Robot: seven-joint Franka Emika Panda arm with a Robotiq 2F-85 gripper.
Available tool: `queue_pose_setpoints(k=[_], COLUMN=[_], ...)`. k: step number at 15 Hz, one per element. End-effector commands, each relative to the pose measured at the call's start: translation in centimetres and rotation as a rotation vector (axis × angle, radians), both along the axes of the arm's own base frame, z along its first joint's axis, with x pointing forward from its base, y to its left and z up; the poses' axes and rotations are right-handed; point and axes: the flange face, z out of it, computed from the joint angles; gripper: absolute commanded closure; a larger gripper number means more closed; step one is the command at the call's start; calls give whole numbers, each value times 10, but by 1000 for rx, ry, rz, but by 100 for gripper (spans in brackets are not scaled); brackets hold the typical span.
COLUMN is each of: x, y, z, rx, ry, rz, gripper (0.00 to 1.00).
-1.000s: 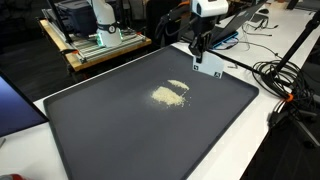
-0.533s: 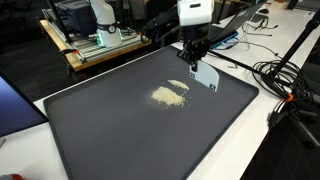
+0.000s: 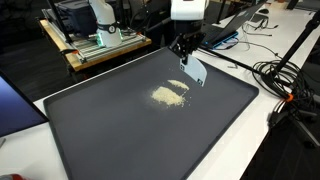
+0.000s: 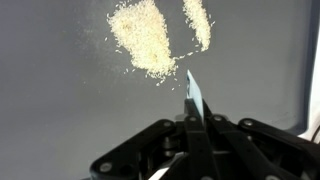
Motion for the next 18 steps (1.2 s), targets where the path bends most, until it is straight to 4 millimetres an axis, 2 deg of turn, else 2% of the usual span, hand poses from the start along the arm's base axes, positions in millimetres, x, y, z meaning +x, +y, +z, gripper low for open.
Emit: queue_pose_setpoints(k=[1,4,7,11,18], x=[12,18,27,30,18], y=[24,42,42,10,-56], z=[-5,-22,-38,-52,-44], rx=[-10,-7,14,65,173], ry=[79,120,118,166,226], rz=[20,40,41,-11,-122], gripper=[99,99,99,99,99])
